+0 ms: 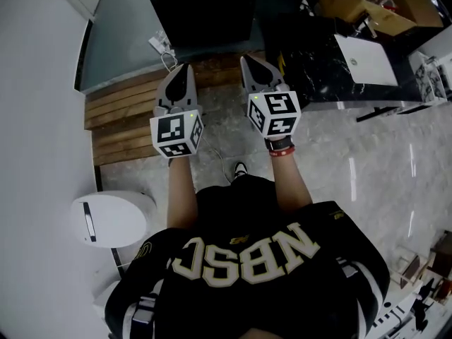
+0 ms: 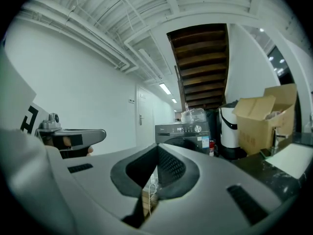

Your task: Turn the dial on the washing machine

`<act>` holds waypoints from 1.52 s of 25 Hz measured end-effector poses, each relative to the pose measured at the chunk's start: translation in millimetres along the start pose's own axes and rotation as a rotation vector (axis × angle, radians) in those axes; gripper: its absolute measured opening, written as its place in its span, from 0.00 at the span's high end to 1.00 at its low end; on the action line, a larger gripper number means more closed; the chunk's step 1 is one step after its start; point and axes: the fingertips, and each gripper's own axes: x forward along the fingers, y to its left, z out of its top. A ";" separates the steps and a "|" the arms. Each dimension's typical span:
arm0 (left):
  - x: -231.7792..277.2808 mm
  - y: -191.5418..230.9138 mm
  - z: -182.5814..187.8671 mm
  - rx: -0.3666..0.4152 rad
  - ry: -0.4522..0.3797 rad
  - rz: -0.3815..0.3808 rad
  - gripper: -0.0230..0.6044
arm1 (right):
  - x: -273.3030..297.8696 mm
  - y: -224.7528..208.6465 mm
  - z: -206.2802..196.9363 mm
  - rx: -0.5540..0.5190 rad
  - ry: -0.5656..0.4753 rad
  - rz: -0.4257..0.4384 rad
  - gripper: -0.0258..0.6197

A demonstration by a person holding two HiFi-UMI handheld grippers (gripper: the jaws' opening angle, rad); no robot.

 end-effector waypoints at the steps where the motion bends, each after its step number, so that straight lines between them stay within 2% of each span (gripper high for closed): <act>1: 7.3 -5.0 -1.5 0.004 0.003 0.002 0.94 | 1.2 -10.7 0.1 0.002 0.002 -0.003 0.95; 6: 38.9 -21.8 -7.1 0.010 0.028 -0.002 0.94 | 7.3 -53.4 -2.8 0.012 0.021 -0.032 0.95; 17: 103.2 -9.6 -31.3 0.012 0.057 -0.007 0.94 | 65.4 -84.7 -15.2 0.031 0.041 -0.022 0.95; 26: 212.2 35.6 -48.2 -0.010 0.048 -0.047 0.94 | 171.2 -131.1 -8.7 0.022 0.042 -0.058 0.95; 38: 370.1 104.2 -44.1 -0.017 0.038 -0.134 0.94 | 323.3 -185.6 26.4 0.003 0.028 -0.115 0.95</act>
